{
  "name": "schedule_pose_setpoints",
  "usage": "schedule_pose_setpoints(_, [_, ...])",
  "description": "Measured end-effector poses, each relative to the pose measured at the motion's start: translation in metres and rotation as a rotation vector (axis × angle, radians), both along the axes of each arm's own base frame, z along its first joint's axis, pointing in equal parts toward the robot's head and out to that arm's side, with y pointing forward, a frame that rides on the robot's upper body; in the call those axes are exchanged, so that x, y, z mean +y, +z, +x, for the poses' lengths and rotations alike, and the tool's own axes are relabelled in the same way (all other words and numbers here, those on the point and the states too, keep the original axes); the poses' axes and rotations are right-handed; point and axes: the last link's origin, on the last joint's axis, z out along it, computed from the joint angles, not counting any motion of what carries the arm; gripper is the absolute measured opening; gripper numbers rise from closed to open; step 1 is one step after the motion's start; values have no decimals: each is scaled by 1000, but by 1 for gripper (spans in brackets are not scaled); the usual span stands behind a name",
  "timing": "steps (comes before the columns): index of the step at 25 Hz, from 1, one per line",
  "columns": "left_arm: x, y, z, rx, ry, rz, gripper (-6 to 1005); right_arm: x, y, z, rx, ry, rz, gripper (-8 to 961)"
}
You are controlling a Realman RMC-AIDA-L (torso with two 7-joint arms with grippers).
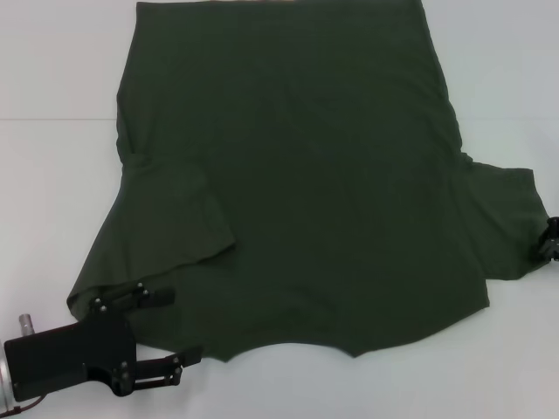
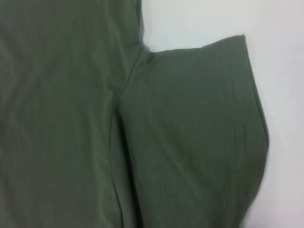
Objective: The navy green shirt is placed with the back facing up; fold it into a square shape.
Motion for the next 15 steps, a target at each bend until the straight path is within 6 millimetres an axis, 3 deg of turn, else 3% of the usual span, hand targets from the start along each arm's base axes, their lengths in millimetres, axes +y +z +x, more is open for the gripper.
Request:
schedule_pose_setpoints(3, [0,0,0,-1,1,-1,889,-1,0,1,-3,1,0,20])
schedule_pose_setpoints(15, [-2,0,-1,-7,12,-3,889,0,34,7,-9,26,128,20])
